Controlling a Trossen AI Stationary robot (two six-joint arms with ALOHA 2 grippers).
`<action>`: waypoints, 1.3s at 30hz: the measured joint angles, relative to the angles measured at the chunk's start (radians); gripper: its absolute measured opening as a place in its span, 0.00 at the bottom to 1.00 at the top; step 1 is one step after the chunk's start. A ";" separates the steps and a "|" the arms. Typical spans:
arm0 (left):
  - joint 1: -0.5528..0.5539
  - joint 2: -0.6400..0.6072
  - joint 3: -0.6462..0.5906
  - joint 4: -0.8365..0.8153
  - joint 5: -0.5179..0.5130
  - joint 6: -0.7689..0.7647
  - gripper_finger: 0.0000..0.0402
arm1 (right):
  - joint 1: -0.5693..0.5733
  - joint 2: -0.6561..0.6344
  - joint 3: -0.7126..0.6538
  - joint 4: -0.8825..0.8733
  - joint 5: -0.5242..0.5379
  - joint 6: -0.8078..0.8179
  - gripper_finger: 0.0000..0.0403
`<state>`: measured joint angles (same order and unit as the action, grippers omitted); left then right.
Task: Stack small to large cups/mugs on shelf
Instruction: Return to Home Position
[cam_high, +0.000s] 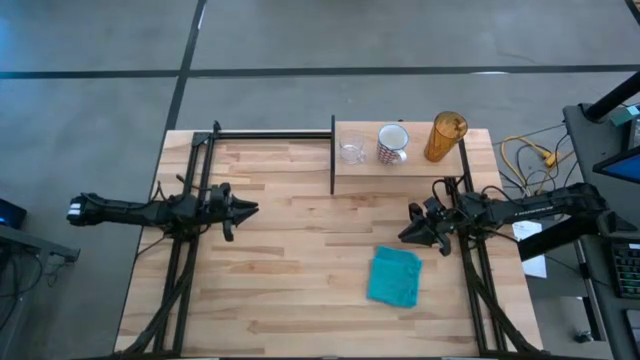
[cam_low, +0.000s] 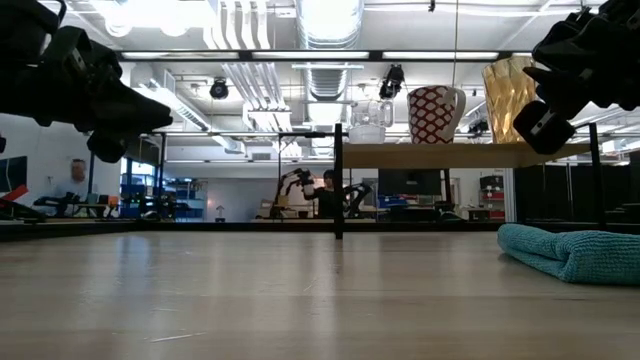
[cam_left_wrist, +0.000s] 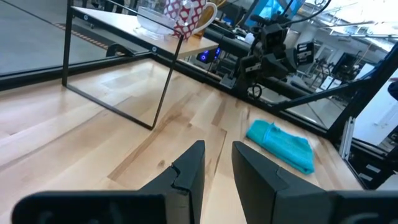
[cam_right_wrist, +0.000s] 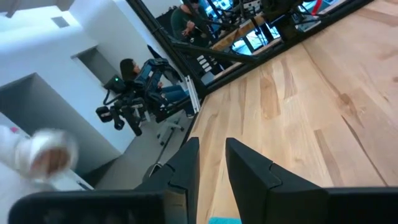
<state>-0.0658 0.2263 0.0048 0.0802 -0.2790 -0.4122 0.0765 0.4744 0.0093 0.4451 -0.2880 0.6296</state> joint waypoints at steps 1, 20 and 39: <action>0.000 0.000 0.000 0.000 0.000 0.000 0.17 | 0.000 0.000 0.000 0.000 0.000 0.000 0.18; -0.001 0.002 0.000 0.008 0.000 0.000 0.17 | -0.001 -0.357 0.001 -0.056 -0.053 0.072 0.18; 0.000 0.002 0.000 0.009 -0.001 0.001 0.17 | -0.001 -0.475 0.001 -0.302 -0.094 -0.165 0.17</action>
<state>-0.0662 0.2287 0.0048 0.0895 -0.2800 -0.4114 0.0757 -0.0010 0.0101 0.1428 -0.3819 0.4646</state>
